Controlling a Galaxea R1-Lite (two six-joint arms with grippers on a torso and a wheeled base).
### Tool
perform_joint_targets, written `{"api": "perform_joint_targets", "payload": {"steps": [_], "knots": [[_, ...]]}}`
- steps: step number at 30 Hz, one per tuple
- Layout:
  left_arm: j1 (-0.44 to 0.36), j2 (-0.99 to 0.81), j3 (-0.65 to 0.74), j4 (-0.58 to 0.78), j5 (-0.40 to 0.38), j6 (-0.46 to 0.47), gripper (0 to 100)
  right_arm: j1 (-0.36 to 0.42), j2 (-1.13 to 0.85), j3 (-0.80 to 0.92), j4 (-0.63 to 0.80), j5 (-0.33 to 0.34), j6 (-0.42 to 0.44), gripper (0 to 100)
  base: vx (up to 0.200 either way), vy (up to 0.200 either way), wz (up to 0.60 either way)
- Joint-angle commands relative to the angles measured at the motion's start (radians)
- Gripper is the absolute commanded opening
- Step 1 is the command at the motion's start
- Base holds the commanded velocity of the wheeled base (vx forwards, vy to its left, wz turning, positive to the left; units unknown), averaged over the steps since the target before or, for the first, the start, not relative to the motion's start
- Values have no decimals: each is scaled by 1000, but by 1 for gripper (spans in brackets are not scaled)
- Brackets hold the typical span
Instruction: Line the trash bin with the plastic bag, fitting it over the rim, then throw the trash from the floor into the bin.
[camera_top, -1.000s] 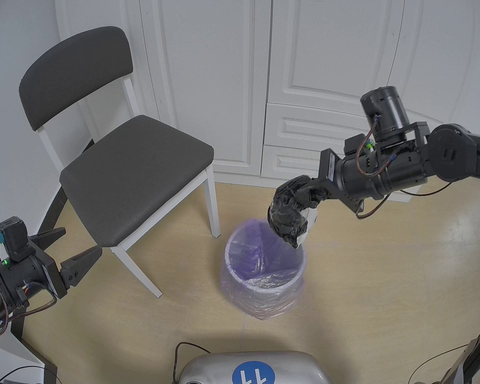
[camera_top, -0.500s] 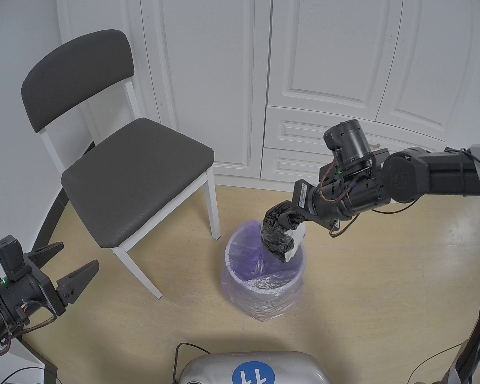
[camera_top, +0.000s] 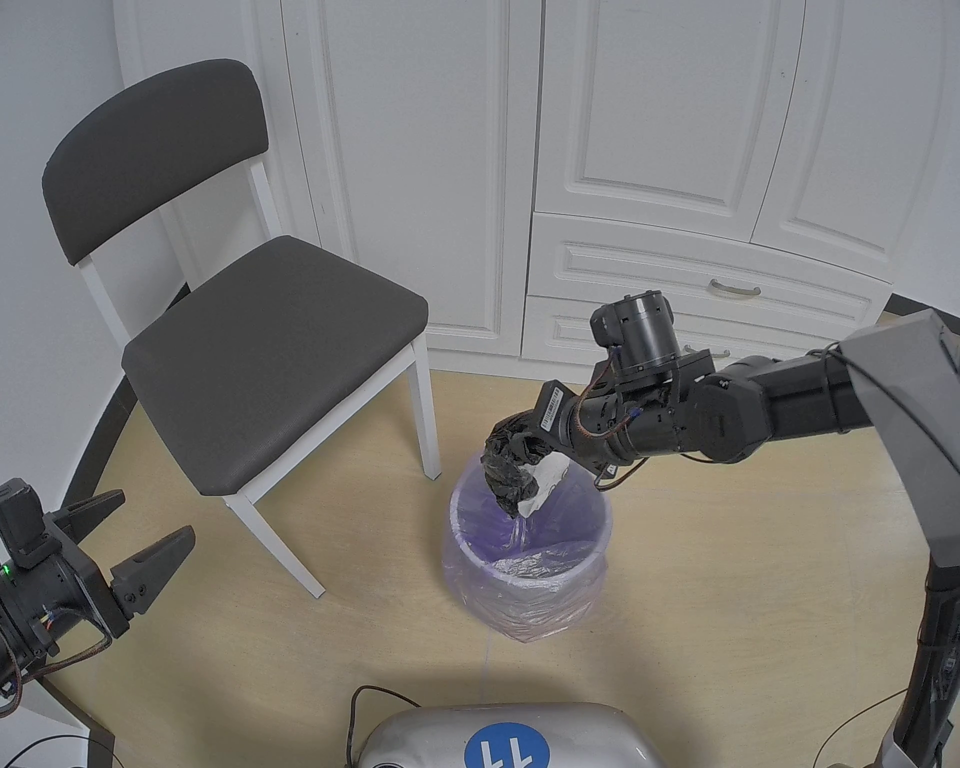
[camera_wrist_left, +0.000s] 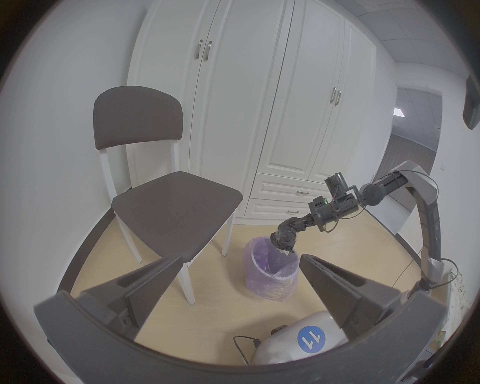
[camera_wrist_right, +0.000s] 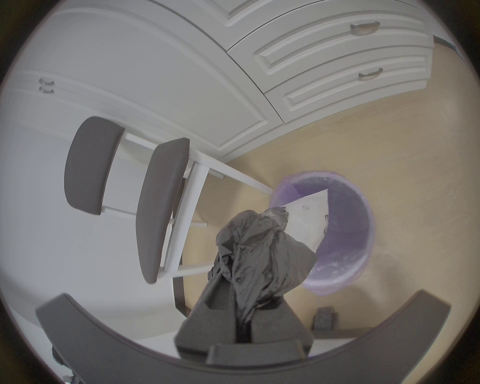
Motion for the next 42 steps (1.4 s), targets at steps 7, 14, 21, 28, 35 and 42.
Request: {"api": "perform_joint_targets", "payload": {"steps": [7, 14, 21, 28, 35, 42], "knots": [[1, 4, -7, -2, 1, -3, 100, -29, 225, -4, -240, -61, 58, 0, 0, 0, 0], [6, 3, -10, -2, 1, -3, 100, -50, 286, -15, -312, -71, 69, 0, 0, 0, 0], [6, 1, -10, -2, 1, -3, 100, -58, 287, -9, -277, -71, 58, 0, 0, 0, 0], [7, -2, -10, -2, 1, -3, 100, -55, 261, -88, 62, -53, -20, 0, 0, 0, 0], [10, 0, -10, -2, 1, -3, 100, -43, 338, -185, 120, -53, -11, 0, 0, 0, 0], [10, 3, -10, -2, 1, -3, 100, -43, 436, -331, 117, -107, 73, 0, 0, 0, 0]]}}
